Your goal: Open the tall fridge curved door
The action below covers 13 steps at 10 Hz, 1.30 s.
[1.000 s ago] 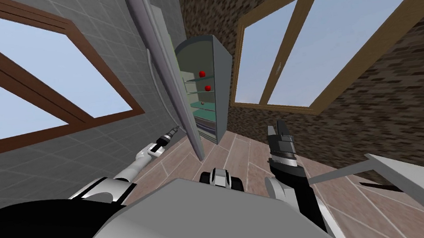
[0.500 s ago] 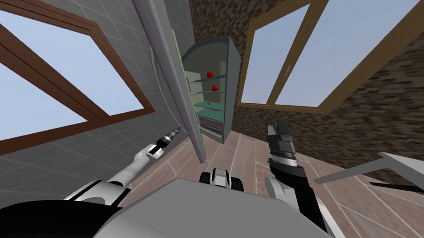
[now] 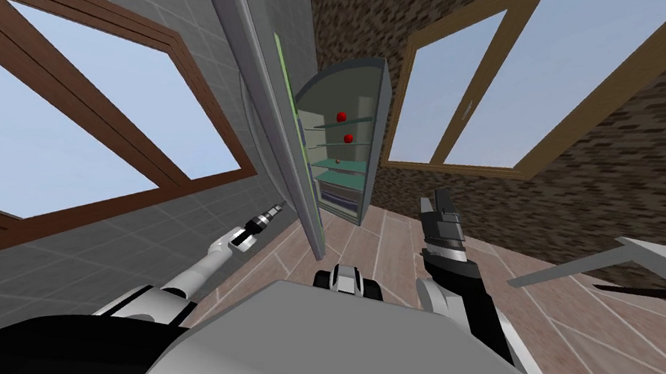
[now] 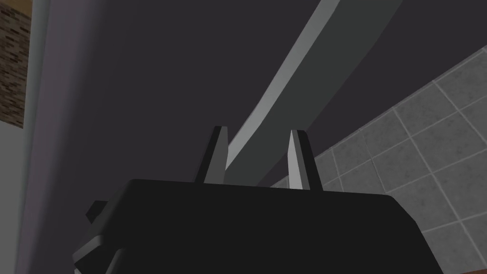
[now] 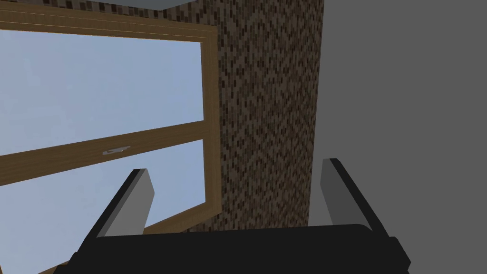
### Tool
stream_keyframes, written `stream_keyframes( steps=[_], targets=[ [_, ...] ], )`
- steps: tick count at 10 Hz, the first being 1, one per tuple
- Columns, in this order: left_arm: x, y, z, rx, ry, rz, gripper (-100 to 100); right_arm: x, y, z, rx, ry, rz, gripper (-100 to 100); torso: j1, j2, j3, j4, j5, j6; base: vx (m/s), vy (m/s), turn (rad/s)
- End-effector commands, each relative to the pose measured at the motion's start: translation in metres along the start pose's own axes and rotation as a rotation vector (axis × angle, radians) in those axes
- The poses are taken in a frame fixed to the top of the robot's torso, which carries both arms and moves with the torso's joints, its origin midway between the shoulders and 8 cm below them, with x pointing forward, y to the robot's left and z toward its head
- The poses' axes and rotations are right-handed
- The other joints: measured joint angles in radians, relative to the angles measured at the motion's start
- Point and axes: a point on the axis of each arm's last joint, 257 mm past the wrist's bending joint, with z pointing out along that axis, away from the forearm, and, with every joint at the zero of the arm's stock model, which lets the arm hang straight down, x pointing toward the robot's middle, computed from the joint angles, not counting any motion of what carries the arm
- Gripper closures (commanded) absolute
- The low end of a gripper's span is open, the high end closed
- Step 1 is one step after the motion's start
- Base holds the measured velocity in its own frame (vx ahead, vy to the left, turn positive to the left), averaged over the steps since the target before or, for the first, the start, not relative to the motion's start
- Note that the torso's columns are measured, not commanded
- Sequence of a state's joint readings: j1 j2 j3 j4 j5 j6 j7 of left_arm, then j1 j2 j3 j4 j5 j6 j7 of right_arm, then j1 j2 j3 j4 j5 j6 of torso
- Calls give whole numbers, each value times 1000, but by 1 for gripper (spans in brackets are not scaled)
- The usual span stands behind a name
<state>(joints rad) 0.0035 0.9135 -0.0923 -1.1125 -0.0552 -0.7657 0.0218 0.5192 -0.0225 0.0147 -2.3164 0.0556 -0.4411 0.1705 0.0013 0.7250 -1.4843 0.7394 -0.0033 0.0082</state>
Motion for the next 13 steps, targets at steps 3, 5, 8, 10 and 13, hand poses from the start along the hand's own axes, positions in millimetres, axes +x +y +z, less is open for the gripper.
stream_keyframes(
  steps=[3,5,8,10,13],
  targets=[
    [11,-21,-1,63,38,-11,100,0,0,0,0,0,0,0,-2,6,4,-1,2,-4,-26,236,-3],
    [15,-29,-1,91,55,-12,100,0,0,0,0,0,0,0,-2,8,5,-3,3,-4,-35,221,-61],
    [24,-44,-3,136,86,-16,100,0,0,0,0,0,0,0,0,1,1,-2,3,-2,-15,261,-59],
    [28,-51,-4,159,102,-18,100,0,0,0,0,0,0,0,-2,2,1,-2,2,-1,-23,278,-75],
    [33,-57,-5,181,118,-21,100,0,0,0,0,0,0,0,-2,-4,-3,-2,1,4,-4,277,-54]
  ],
)
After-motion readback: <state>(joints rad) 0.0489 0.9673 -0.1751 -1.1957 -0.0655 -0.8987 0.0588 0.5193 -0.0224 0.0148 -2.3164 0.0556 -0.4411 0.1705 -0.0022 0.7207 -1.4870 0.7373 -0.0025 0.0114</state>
